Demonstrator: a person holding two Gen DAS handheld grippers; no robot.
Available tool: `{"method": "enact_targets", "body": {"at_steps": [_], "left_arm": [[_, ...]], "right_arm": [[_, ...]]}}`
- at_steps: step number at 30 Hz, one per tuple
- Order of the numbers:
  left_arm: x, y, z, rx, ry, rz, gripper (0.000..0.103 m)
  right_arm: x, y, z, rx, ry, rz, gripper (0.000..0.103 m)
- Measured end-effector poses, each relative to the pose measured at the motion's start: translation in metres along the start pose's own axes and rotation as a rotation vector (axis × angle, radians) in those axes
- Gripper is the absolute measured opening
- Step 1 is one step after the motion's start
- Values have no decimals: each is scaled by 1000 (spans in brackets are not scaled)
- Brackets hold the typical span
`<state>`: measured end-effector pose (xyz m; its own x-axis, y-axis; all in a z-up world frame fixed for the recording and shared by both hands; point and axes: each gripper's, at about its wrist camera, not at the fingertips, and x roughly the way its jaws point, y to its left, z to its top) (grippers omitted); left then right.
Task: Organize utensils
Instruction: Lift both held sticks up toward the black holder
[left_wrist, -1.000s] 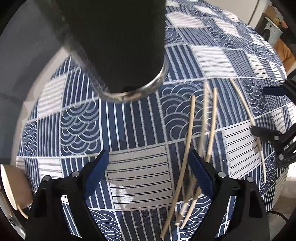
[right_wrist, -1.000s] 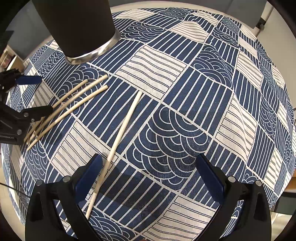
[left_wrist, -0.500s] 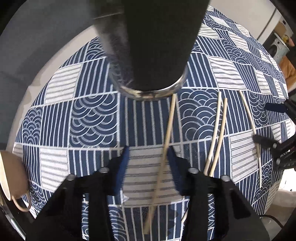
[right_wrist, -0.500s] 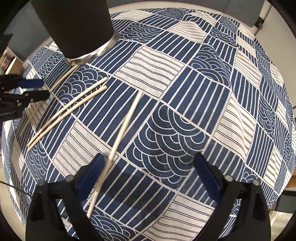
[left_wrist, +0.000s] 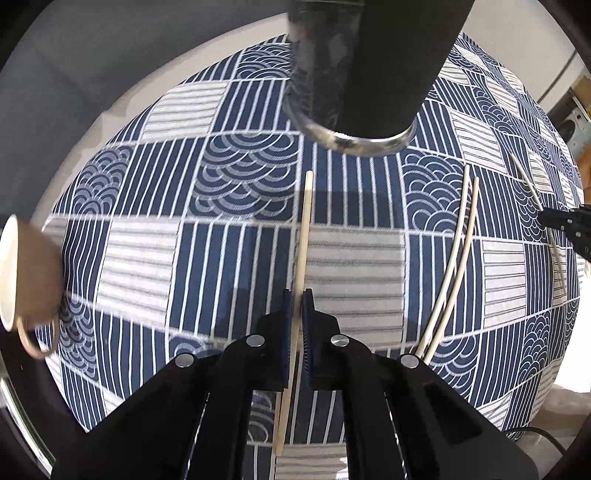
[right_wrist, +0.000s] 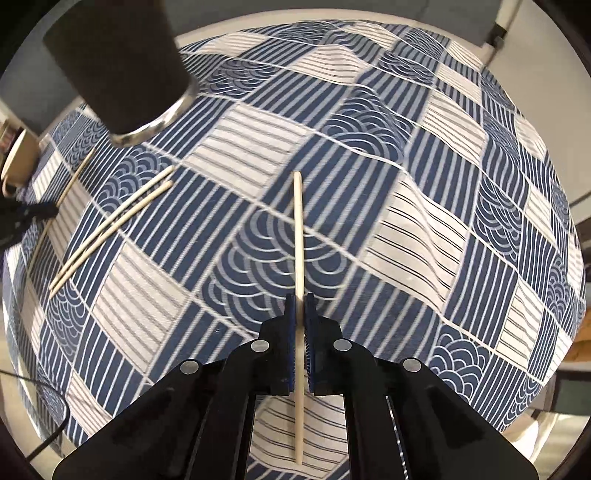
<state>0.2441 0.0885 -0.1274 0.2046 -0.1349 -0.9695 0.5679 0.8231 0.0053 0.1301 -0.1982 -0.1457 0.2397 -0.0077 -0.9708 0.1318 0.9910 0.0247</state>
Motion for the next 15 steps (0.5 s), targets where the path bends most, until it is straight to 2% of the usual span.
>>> {"method": "enact_targets", "body": {"at_steps": [7,11,15], "left_arm": [[-10,21,-36,-134,19,44,6],[-18,27,-58,-230,34,63,5],[-35,31,-78,-358,9,58,5]], "right_arm": [[5,-35,16,23,13,5,4],[-2,-52,42,-1,-11,24,4],[-18,-56,74,-48,-61,54,4]]}}
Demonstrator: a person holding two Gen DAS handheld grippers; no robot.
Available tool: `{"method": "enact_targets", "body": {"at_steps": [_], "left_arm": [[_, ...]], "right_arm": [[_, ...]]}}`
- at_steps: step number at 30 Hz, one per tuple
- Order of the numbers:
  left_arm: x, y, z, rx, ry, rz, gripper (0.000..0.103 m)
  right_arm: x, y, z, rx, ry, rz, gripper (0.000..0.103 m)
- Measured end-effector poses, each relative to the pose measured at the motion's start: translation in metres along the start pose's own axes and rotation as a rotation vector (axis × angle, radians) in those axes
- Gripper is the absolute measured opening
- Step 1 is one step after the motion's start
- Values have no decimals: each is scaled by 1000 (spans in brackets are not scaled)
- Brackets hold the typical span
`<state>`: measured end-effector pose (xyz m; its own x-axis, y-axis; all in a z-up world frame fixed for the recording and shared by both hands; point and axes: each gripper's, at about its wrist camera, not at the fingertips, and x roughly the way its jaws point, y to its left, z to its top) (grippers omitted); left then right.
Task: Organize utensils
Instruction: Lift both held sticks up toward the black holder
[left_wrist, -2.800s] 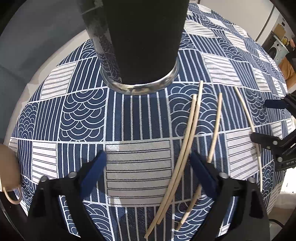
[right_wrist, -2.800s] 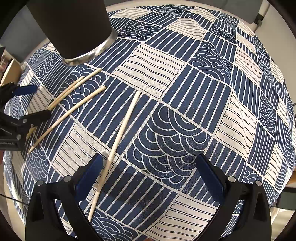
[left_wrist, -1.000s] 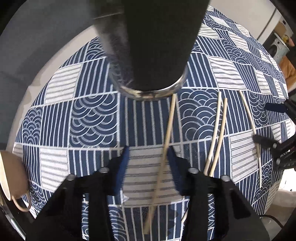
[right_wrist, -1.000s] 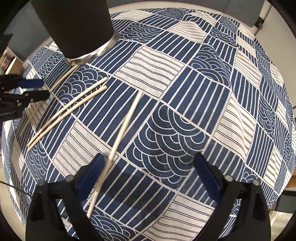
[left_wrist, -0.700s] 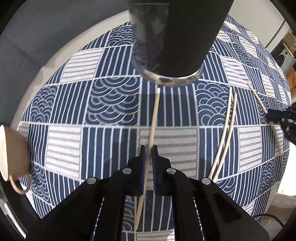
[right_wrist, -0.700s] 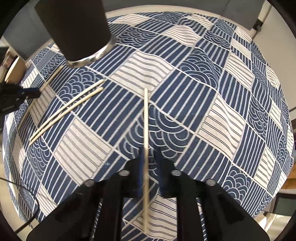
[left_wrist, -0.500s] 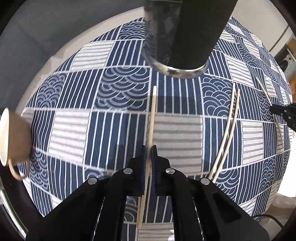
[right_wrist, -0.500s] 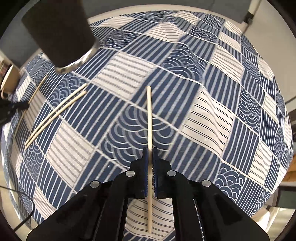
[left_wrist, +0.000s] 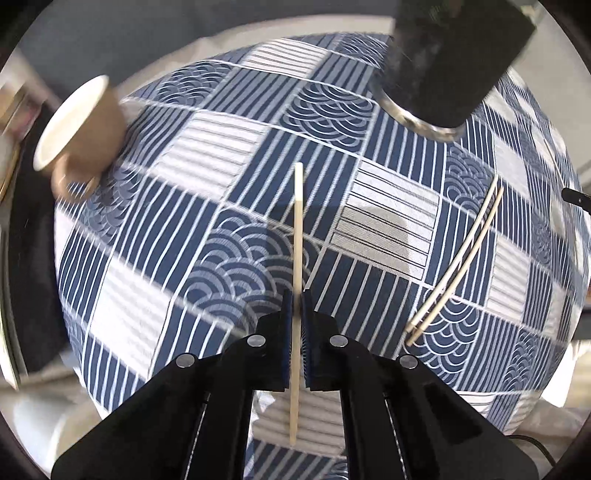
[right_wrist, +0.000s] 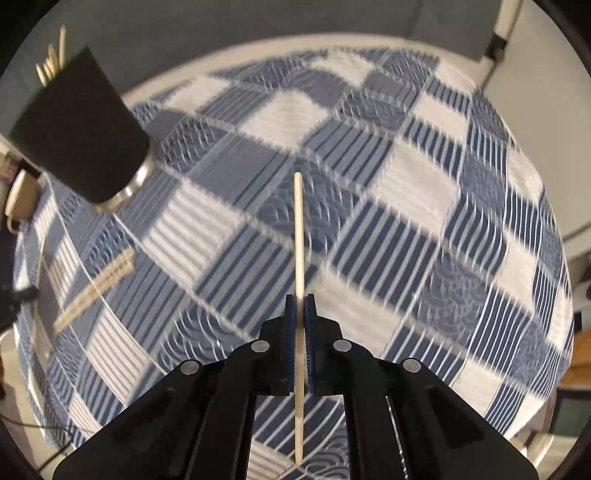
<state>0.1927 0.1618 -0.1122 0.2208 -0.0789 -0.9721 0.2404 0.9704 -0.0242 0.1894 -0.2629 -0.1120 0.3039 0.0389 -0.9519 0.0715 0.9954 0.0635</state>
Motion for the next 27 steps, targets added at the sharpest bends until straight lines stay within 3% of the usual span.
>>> {"method": "enact_targets", "body": {"at_steps": [5,9,17,21,27], "left_arm": [[-23,7,-20,-144,-53,-28,5],[-44,-15,-34,-238,-108,-44,5],[-54,-56,1,-285,-184,-8,5],[-48,-58,9,-250,-149,31,8],[-7,-49,13,-193,-27,79,15]], "right_arm": [[-25,4,46,-74,-113,44,4],[-54,25,79,-142,-199,110,4],[-100,56,131,-240,-324,235,5],[-111,65,135,-263,-344,288,5],[-115,58,127,-237,-341,293,5]]}}
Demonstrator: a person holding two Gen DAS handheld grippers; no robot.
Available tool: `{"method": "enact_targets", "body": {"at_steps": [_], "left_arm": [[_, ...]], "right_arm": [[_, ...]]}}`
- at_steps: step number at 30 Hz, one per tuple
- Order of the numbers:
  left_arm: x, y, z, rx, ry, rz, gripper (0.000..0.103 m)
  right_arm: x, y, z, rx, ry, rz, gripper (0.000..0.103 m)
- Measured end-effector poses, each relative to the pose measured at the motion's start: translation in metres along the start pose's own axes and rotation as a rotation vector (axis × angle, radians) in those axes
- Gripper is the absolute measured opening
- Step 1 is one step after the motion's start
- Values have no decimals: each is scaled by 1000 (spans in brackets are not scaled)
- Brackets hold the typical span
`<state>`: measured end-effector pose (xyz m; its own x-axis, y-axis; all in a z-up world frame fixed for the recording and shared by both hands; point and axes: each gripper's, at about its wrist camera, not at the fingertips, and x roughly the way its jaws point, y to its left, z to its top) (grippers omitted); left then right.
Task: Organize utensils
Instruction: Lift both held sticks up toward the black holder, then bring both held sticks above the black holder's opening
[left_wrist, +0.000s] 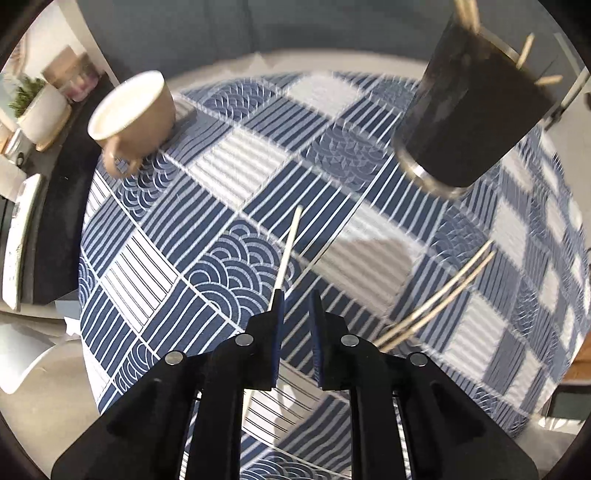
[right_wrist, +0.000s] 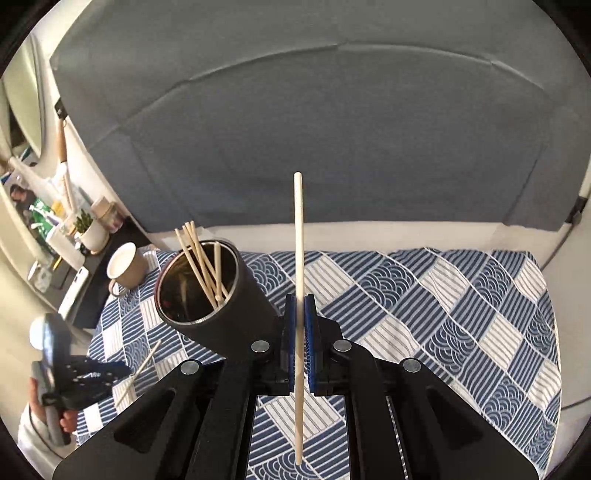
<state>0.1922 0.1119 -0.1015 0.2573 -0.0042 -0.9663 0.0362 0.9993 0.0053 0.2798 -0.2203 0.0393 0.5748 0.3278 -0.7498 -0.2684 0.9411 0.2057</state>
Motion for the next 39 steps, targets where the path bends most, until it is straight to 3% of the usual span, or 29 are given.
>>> {"method": "enact_targets", "body": {"at_steps": [3,6,11,12,13,15,18,22,28,33,39], "left_arm": [[20,6,1,36,47,17,15],[32,10,1,63,70,17,23],[36,17,3,90,56,-37,27],[36,18,3,97,51,-39,23],[36,20,3,96,43,-43,11],[37,26,3,89,45,-78,5],[37,27,1,107,33,-75,5],[35,38,-3,47,36,-136,5],[3,47,-9,-16,-29,-149,5],[-40,48,9,-50,-124,-123,5],[-92,24,47,-28,-233,-92,5]], "right_arm": [[-6,-5,-13,27,-1,-47,5],[-10,-12,-20,66,7,-74,5],[-12,-19,-31,132,17,-98,5],[-12,-19,-33,143,18,-99,5],[-12,-17,-34,150,19,-99,5],[-15,-15,-36,163,13,-99,5],[-19,-10,-37,159,3,-105,5],[-25,-9,-35,156,-6,-110,5],[-37,-11,-25,133,-42,-106,5],[-50,-5,-3,103,-131,-18,5],[-61,11,23,19,-244,90,5]]}}
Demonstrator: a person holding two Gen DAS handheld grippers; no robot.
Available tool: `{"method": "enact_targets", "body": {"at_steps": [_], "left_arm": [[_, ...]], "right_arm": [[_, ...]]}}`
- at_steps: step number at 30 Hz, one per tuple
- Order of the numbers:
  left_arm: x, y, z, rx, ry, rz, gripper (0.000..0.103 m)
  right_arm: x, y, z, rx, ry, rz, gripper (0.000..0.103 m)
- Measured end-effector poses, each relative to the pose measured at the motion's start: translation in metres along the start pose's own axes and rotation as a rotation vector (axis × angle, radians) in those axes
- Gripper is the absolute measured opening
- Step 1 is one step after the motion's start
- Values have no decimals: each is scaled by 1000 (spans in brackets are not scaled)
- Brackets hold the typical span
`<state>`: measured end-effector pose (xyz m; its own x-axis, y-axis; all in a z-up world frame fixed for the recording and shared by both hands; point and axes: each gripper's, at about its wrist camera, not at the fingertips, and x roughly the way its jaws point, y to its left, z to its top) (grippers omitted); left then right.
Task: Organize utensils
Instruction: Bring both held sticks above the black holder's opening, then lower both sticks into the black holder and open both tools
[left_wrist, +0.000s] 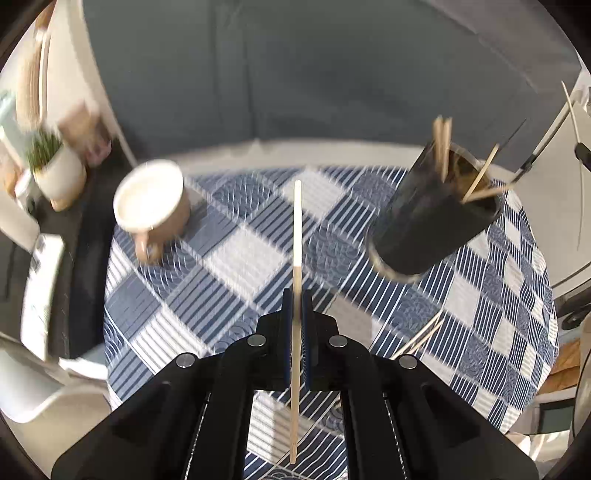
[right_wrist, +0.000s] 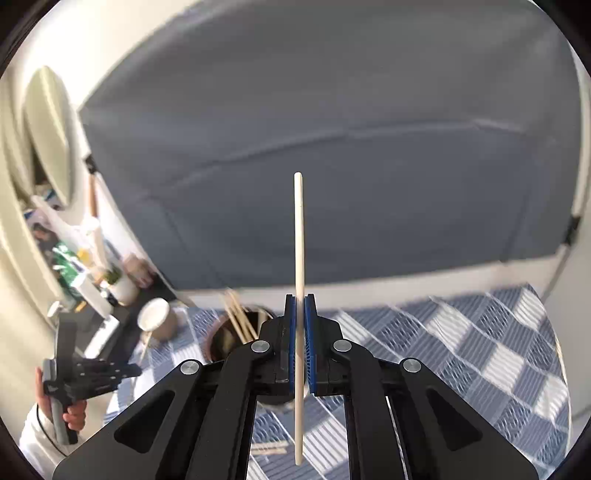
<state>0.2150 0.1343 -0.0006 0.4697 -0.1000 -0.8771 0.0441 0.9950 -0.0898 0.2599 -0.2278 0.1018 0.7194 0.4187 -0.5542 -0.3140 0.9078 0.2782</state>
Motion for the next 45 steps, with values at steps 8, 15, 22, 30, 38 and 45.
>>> {"method": "enact_targets", "body": {"at_steps": [8,15,22,30,38,45], "left_arm": [[-61,-61,61,99,-199,-38,5],[-73,-98,105,131,-336,-152,5],[-49,-110,125,106,-438,-280,5],[-5,-99,125,15,-516,-360,5],[36,-89,105,-21,-497,-428,5],[36,-94,90,-1,-483,-434,5]], "right_arm": [[8,1,30,1,-102,147,5],[24,-7,49,9,-160,240,5],[64,-13,53,11,-172,327,5],[115,-6,38,-2,-139,427,5],[142,8,7,-52,-88,429,5],[148,18,-9,-98,-38,399,5]]}}
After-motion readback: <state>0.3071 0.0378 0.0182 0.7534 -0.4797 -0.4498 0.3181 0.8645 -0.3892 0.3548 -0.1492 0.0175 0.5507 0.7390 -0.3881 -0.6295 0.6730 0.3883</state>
